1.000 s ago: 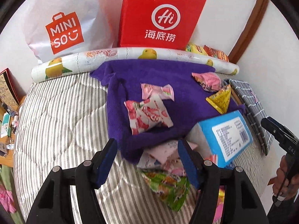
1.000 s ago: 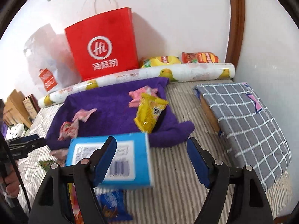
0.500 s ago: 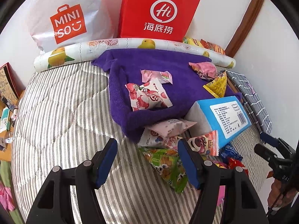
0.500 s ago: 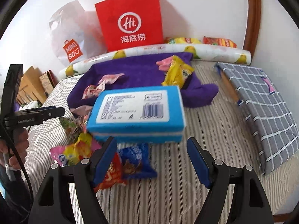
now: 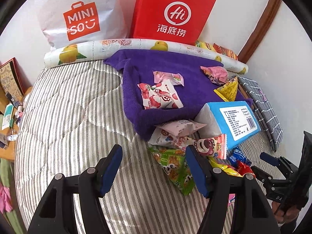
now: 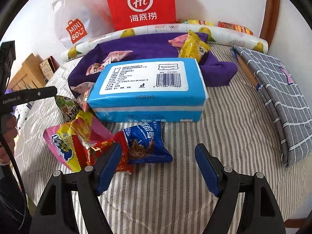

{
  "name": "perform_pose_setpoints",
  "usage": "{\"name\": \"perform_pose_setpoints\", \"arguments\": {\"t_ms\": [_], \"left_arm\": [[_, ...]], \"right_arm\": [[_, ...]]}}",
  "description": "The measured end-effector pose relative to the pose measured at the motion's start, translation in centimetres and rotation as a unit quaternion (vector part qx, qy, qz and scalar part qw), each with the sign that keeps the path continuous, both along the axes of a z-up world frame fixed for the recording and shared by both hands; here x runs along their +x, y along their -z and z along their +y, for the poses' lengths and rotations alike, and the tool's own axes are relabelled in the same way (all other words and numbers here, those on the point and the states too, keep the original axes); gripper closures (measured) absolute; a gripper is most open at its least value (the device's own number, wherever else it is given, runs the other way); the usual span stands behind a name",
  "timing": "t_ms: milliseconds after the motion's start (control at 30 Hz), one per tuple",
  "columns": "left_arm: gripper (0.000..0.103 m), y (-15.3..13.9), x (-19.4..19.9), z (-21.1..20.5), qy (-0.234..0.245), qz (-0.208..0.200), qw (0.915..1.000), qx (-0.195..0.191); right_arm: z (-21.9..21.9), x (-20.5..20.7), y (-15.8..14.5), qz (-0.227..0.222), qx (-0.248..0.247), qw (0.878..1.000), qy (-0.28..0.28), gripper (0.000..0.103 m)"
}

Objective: Organize snacks
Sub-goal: 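Grasp the dark blue chocolate bag with the right gripper while the left grasps the green chip bag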

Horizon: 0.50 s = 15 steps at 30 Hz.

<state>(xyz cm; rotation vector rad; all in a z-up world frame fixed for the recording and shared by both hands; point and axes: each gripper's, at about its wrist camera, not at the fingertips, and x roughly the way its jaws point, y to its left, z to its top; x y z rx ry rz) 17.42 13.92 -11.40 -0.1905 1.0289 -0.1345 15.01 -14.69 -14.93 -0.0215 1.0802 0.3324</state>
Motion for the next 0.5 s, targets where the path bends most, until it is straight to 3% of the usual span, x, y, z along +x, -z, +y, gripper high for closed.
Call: {"name": "perform_pose_setpoints", "arguments": {"t_ms": [100,200,400,500], "left_arm": [[0.038,-0.1,-0.2,0.1,-0.004,0.0,1.0,0.0],[0.038,-0.1,-0.4,0.3,-0.007,0.003,1.0,0.0],[0.038,-0.2,-0.8,1.0,-0.014,0.006,0.9999,0.0],[0.038,-0.2,-0.7,1.3,-0.017,0.007,0.9998,-0.003]], "right_arm": [[-0.2,0.0,-0.2,-0.001,0.018,1.0,0.0,0.026],[0.2,0.7,0.4,-0.006,-0.001,1.0,-0.001,0.026],[0.9,2.3,2.5,0.033,0.0,0.999,-0.006,0.033],[2.2,2.2,3.1,0.025,-0.036,0.999,-0.027,0.033]]}}
